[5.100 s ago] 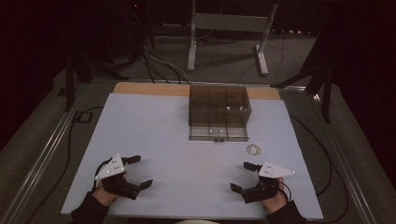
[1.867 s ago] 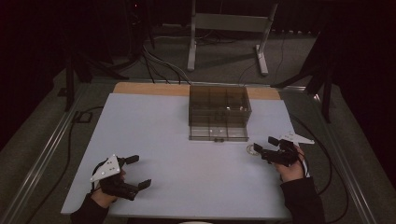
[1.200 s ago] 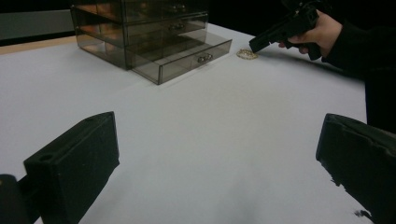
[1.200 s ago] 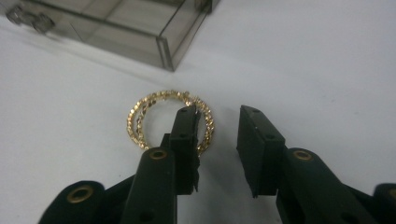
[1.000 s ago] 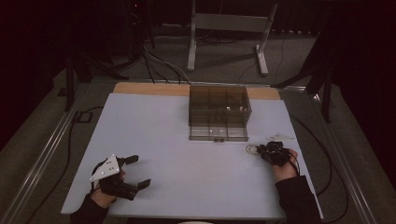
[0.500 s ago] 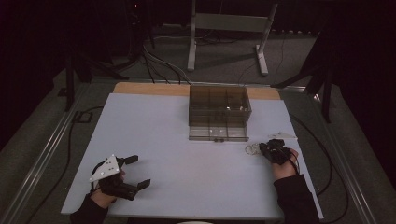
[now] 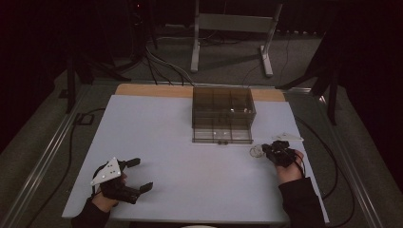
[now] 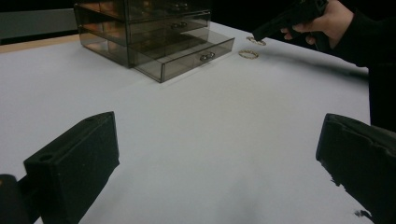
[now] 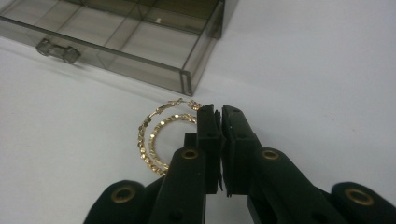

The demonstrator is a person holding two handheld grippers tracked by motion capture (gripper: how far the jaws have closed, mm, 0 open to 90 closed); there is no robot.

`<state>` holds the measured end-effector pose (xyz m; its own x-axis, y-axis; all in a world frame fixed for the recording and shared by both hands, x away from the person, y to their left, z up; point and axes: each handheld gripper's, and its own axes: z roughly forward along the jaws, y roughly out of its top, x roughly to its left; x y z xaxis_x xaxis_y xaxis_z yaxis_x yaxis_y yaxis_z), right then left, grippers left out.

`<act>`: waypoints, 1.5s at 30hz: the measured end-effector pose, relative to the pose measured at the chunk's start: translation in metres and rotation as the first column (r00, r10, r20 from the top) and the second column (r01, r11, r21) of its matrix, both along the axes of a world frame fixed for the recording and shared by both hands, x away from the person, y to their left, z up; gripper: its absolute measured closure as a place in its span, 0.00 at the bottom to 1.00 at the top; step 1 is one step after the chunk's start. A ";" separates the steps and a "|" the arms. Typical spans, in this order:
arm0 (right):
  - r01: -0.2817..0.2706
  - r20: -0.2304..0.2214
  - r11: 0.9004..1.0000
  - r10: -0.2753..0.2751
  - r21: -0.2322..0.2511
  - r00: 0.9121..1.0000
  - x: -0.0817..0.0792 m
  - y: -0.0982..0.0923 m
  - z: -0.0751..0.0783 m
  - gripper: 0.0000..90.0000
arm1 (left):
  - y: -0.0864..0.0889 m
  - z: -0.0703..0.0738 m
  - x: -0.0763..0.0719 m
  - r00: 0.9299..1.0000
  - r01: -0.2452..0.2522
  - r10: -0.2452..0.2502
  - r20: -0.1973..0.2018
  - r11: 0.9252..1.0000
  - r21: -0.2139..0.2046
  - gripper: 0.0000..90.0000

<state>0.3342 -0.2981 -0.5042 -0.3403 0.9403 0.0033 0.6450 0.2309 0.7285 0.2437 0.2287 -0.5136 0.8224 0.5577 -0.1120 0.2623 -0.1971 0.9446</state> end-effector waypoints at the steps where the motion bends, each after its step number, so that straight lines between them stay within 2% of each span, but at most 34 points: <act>1: 0.000 -0.002 1.000 0.000 0.000 1.000 0.000 0.000 0.001 0.96 | 0.000 0.000 0.000 1.000 0.000 0.000 -0.001 1.000 0.004 0.00; 15: -0.039 -0.006 0.999 0.039 0.003 0.999 0.008 0.019 0.013 0.96 | -0.001 0.000 0.000 1.000 0.010 -0.010 0.001 1.000 0.001 0.00; 23: -0.067 0.011 0.998 0.067 0.006 0.998 0.013 0.031 0.023 0.96 | 0.000 0.001 0.001 1.000 0.008 -0.008 0.000 1.000 0.002 0.00; 45: -0.165 0.047 0.986 0.164 0.020 0.985 0.036 0.082 0.045 0.96 | 0.000 0.001 0.000 1.000 0.010 -0.010 0.001 1.000 0.005 0.00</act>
<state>0.3703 -0.2165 -0.4589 -0.4902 0.8716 0.0061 0.5665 0.3133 0.7622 0.2437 0.2288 -0.5131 0.8281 0.5501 -0.1080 0.2590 -0.2045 0.9440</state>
